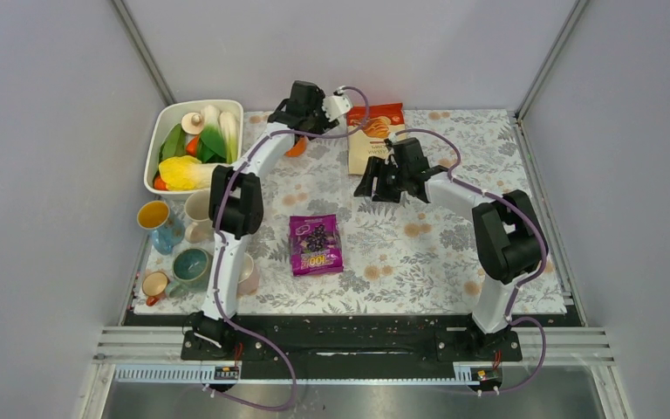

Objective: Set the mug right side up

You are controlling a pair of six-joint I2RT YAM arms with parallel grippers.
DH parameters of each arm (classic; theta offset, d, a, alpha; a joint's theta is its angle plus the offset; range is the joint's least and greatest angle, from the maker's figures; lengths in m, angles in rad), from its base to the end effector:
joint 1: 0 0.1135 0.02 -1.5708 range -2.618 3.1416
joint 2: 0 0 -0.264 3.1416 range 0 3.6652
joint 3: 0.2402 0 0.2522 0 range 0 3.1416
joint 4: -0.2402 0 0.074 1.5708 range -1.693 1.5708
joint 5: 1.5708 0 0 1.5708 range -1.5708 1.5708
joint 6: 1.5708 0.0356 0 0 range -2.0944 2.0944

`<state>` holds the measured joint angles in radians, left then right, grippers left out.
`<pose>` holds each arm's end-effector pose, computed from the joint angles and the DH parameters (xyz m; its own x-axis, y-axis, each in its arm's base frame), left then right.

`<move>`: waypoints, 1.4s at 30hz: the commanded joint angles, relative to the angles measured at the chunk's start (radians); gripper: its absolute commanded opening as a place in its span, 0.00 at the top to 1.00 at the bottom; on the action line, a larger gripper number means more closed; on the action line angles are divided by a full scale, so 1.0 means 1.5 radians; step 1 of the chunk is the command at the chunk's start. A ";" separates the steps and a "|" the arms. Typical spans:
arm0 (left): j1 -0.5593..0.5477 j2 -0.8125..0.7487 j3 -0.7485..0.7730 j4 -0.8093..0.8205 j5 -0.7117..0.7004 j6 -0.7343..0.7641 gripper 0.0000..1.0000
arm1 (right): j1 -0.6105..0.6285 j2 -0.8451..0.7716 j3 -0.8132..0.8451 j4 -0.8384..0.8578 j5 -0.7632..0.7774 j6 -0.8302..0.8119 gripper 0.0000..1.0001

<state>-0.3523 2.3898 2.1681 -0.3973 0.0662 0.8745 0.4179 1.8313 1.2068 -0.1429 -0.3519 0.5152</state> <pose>0.5193 -0.1934 0.2349 -0.0463 0.8327 -0.5518 0.6711 0.4351 0.6003 0.3598 0.1732 0.1995 -0.8516 0.1279 -0.5084 -0.2162 0.7978 0.5628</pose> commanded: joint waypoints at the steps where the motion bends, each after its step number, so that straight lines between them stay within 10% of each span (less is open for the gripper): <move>1: 0.004 0.032 0.123 0.022 -0.096 -0.125 0.17 | -0.003 -0.006 0.006 0.028 -0.011 0.005 0.27; 3: 0.007 0.060 0.169 0.020 -0.162 -0.185 0.02 | -0.002 -0.010 -0.002 0.028 -0.005 0.001 0.27; 11: 0.039 0.079 0.174 -0.025 -0.243 -0.421 0.01 | -0.003 -0.009 -0.009 0.028 -0.007 0.002 0.27; 22: 0.055 0.083 0.148 -0.086 -0.180 -0.460 0.02 | -0.002 -0.033 -0.032 0.027 0.002 -0.004 0.27; 42: 0.028 -0.129 -0.134 -0.284 0.132 -0.161 0.28 | -0.007 -0.065 -0.062 0.022 0.016 -0.027 0.26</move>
<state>-0.2771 2.2852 2.0758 -0.6781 0.1692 0.4610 0.4175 1.7775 1.1263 -0.1242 -0.3492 0.5003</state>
